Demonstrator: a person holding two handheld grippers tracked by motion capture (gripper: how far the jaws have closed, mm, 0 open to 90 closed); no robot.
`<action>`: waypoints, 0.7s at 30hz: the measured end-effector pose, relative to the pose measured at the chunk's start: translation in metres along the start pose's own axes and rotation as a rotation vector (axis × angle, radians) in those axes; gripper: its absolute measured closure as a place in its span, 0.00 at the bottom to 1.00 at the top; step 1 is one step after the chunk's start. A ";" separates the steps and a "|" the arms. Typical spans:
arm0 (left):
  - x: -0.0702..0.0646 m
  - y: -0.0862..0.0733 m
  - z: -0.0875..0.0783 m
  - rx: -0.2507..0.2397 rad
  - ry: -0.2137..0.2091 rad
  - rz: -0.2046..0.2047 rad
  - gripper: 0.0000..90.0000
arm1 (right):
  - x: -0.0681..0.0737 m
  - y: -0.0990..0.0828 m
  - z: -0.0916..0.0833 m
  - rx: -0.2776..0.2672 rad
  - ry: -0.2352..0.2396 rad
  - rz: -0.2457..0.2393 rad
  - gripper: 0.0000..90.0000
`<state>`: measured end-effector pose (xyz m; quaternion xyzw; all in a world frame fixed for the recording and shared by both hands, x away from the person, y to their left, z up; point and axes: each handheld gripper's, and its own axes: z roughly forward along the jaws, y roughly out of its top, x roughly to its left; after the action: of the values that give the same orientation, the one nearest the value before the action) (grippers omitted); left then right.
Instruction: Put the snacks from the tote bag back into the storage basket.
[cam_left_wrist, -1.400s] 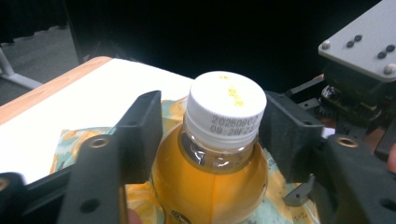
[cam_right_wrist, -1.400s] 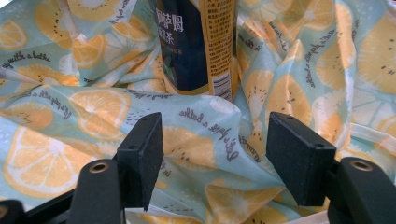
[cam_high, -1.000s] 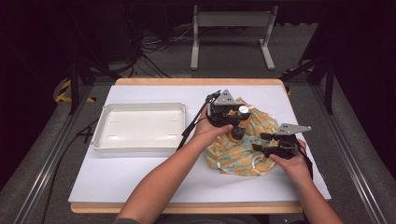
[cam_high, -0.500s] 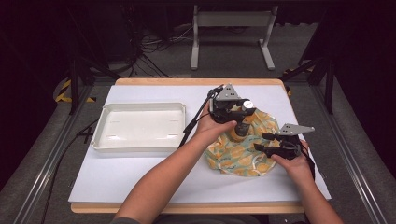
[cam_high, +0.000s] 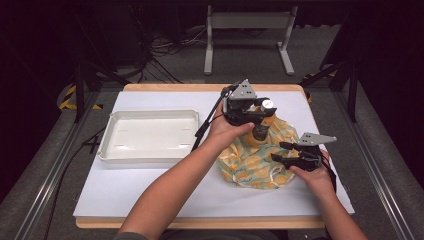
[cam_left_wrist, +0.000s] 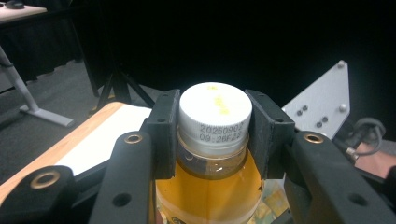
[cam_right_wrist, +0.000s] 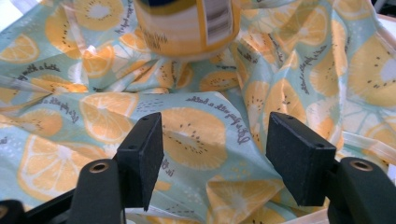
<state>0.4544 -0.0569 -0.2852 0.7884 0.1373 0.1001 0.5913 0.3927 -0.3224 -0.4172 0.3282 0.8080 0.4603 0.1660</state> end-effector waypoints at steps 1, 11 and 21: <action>0.000 0.000 0.000 0.000 0.000 0.000 0.65 | 0.000 0.000 0.000 0.000 0.000 0.000 0.41; 0.003 0.014 -0.017 -0.047 0.001 -0.004 0.65 | 0.002 0.003 -0.003 -0.059 0.024 -0.001 0.41; 0.006 0.021 -0.031 -0.066 0.007 -0.002 0.65 | 0.003 0.006 -0.010 -0.149 0.046 -0.014 0.39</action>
<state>0.4519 -0.0319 -0.2566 0.7679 0.1367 0.1066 0.6166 0.3869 -0.3243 -0.4065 0.2989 0.7773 0.5254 0.1745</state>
